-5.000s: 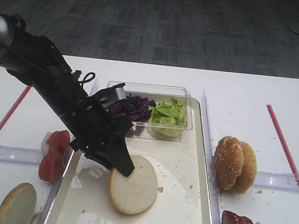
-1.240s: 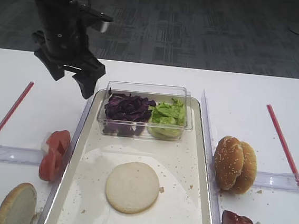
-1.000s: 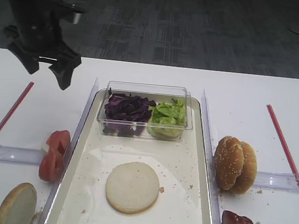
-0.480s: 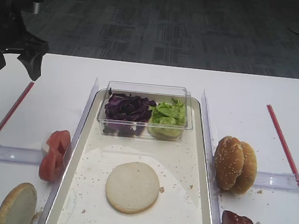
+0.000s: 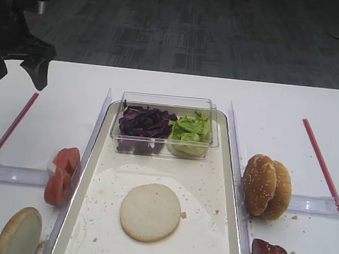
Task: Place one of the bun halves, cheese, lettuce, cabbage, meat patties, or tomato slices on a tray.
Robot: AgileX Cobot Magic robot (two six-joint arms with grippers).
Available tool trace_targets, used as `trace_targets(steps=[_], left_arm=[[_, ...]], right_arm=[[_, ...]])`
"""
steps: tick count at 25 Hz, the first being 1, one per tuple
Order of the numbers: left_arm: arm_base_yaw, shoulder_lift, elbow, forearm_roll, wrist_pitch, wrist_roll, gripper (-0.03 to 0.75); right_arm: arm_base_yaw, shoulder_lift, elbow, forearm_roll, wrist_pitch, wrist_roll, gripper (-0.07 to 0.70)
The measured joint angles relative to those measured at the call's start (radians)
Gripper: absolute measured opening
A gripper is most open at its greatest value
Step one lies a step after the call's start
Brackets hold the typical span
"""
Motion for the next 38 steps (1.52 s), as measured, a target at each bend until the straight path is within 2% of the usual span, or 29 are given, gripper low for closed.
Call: trace_targets(steps=[5,17,31,38], left_arm=[[0.000,-0.081,0.065,-0.016,0.002,-0.016,0.564],[0.000,-0.390,0.319,-0.016,0.004,-0.044,0.564],[0.000,-0.877,0.613,-0.035,0.015,-0.053,0.564],[0.000,-1.169,0.805,-0.077,0.025,-0.053,0.564]], right_arm=[[0.000,0.000,0.000,0.000,0.000,0.000,0.692],[0.000,0.000,0.000,0.000,0.000,0.000,0.692],[0.000,0.000,0.000,0.000,0.000,0.002,0.692],[0.000,0.000,0.000,0.000,0.000,0.002,0.692]])
